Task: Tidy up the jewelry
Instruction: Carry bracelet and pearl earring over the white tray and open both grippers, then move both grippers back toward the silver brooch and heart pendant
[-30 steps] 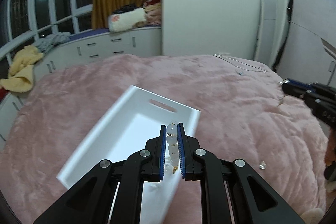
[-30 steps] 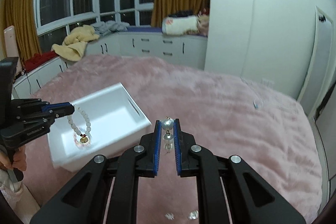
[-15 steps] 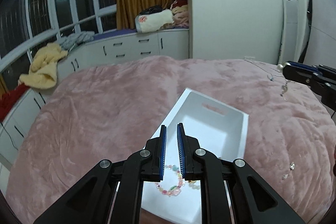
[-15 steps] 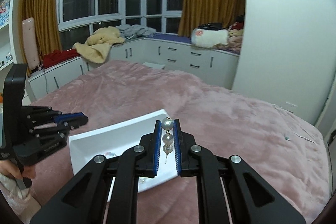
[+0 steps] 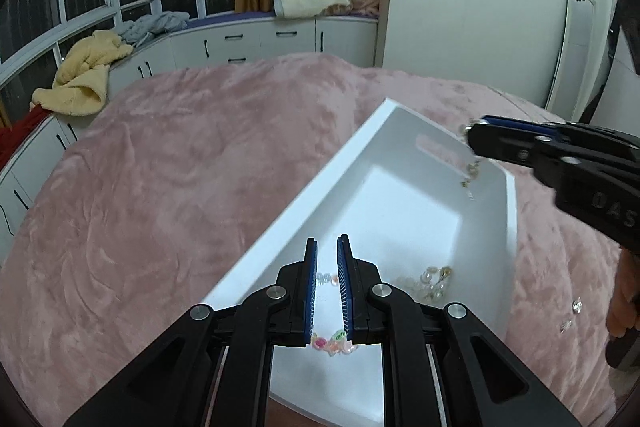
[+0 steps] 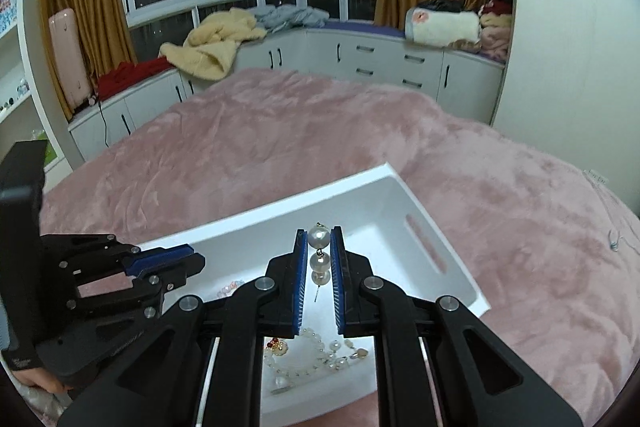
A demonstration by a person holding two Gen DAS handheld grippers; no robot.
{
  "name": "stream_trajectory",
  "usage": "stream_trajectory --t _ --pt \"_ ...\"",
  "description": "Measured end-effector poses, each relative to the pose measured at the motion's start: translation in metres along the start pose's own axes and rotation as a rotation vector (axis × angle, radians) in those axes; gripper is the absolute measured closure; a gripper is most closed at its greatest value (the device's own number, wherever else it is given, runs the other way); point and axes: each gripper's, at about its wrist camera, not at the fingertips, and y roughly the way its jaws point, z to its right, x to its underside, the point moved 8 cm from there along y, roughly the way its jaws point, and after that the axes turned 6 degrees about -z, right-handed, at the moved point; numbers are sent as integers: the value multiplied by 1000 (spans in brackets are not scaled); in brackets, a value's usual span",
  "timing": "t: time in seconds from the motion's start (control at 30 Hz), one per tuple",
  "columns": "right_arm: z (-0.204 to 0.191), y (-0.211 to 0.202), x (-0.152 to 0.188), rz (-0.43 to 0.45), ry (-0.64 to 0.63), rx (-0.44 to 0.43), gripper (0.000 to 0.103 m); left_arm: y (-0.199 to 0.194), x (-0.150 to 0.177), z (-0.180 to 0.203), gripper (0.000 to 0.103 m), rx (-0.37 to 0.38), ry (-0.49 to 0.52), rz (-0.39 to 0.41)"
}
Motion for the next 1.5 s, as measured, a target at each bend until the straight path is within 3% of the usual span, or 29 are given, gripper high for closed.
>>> stream_trajectory --t 0.2,0.23,0.3,0.37,0.5,0.53,0.7,0.77,0.87,0.97,1.2,1.5 --pt "-7 27 7 -47 4 -24 89 8 4 -1 87 2 9 -15" --pt "-8 29 8 -47 3 -19 89 9 4 -2 85 1 8 -17" --pt "-9 29 8 -48 -4 -18 89 8 4 -1 71 4 5 -15" --pt "-10 28 9 -50 -10 -17 88 7 4 -3 69 -6 9 -13" --pt "-7 15 8 -29 -16 -4 71 4 3 -3 62 -5 1 -13" --pt "-6 9 7 -19 -13 -2 70 2 3 -3 60 -10 1 -10" --pt "7 -30 2 44 -2 41 44 -19 -1 3 48 -18 15 23" --pt "17 -53 5 78 12 69 41 -29 -4 9 47 -6 24 36" --pt "32 -81 12 110 35 99 33 -44 -7 19 37 6 35 59" --pt "52 -115 26 132 53 144 30 -61 -9 33 34 12 56 83" --pt "99 -178 62 163 100 238 23 -101 -16 85 14 44 134 147" --pt "150 -224 120 145 158 328 22 -123 -2 170 9 129 225 164"
